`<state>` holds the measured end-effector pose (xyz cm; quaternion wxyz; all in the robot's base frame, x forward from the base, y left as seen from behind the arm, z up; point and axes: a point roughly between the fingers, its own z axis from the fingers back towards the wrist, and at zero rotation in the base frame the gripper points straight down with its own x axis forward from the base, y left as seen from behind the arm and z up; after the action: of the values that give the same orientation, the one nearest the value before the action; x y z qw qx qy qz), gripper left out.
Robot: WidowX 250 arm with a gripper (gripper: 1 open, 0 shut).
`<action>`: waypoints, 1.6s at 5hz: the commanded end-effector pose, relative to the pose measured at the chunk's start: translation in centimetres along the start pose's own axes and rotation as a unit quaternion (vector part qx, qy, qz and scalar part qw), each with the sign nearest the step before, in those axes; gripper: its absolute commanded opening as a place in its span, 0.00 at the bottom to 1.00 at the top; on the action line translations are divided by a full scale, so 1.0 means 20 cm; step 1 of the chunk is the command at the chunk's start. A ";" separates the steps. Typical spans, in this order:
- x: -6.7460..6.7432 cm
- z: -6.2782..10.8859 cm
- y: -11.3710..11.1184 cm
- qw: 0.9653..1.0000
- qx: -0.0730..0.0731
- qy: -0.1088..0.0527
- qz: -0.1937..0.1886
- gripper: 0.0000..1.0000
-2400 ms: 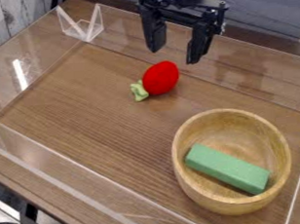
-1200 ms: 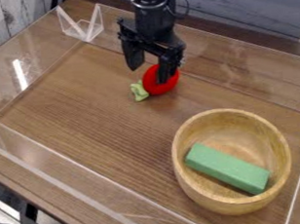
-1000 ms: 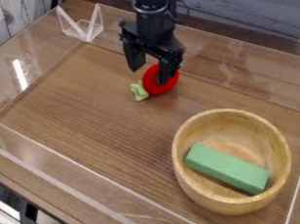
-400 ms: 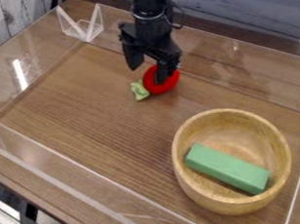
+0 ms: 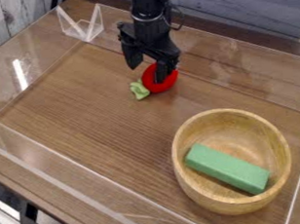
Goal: Move the red object to the right side of the table
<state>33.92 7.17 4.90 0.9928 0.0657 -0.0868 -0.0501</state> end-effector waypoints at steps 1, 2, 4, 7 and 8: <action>0.02 0.05 0.03 1.000 0.008 -0.020 0.010 1.00; 0.03 0.05 0.04 1.000 0.009 -0.025 0.014 1.00; 0.05 0.05 0.04 0.999 0.009 -0.032 0.021 1.00; 0.07 0.06 0.06 0.999 0.012 -0.042 0.030 1.00; 0.08 0.06 0.06 0.998 0.013 -0.044 0.033 1.00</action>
<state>34.40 7.25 4.79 0.9917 0.0657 -0.1055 -0.0316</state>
